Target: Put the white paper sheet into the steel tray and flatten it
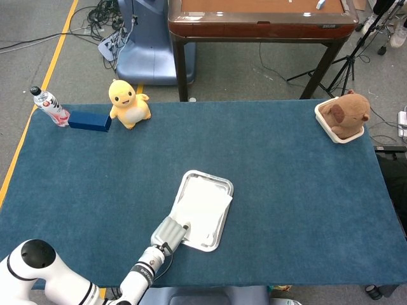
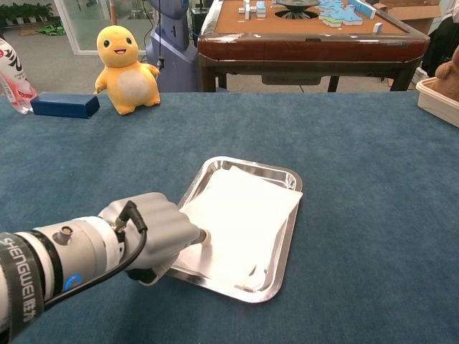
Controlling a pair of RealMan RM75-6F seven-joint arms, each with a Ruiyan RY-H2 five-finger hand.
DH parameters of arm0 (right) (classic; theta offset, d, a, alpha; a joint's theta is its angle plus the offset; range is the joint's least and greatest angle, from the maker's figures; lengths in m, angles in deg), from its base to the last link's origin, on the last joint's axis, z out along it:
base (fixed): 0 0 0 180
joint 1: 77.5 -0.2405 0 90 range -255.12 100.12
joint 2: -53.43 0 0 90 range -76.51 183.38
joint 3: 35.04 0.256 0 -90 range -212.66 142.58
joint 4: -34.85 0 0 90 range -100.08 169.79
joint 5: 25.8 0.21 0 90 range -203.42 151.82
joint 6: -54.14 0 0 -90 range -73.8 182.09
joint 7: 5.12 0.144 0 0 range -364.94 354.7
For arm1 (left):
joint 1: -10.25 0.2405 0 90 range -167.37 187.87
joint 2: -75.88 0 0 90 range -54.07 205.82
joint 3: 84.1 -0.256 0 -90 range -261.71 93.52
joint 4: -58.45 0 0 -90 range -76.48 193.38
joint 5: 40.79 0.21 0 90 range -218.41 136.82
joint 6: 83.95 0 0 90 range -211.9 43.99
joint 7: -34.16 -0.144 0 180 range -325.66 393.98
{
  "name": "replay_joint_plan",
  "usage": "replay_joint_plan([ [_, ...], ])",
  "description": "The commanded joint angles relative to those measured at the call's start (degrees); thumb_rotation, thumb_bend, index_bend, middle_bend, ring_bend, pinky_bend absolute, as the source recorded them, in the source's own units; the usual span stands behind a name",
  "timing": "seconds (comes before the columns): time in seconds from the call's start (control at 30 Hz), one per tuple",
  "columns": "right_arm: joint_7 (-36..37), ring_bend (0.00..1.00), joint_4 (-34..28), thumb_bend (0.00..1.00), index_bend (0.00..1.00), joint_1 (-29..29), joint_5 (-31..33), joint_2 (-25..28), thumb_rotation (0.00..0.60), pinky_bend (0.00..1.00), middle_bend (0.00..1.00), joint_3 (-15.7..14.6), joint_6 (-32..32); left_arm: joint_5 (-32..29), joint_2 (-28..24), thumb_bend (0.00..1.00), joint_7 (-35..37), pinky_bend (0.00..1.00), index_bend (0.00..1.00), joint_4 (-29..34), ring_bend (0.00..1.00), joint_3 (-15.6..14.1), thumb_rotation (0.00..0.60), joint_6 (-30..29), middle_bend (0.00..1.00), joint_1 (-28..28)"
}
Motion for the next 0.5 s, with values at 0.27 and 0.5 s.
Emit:
replay_joint_plan([
  [0.27,0.1,0.16,0.0,0.00,0.20,0.1,0.0,0.1,0.600,0.33,0.30,0.1,-0.2,-1.5,1.0,0.93,-0.8,0.86,0.14,-0.2,0.83,0.7,0.600,-1.8,1.00,-0.1],
  [0.5,0.3,0.16,-0.1,0.00,0.20,0.4,0.0,0.1,0.600,0.33,0.30,0.2,-0.8,-3.2,1.3,0.94,-1.2,0.86,0.13,0.7,0.84,1.5,0.600,-2.4,1.00,-0.2],
])
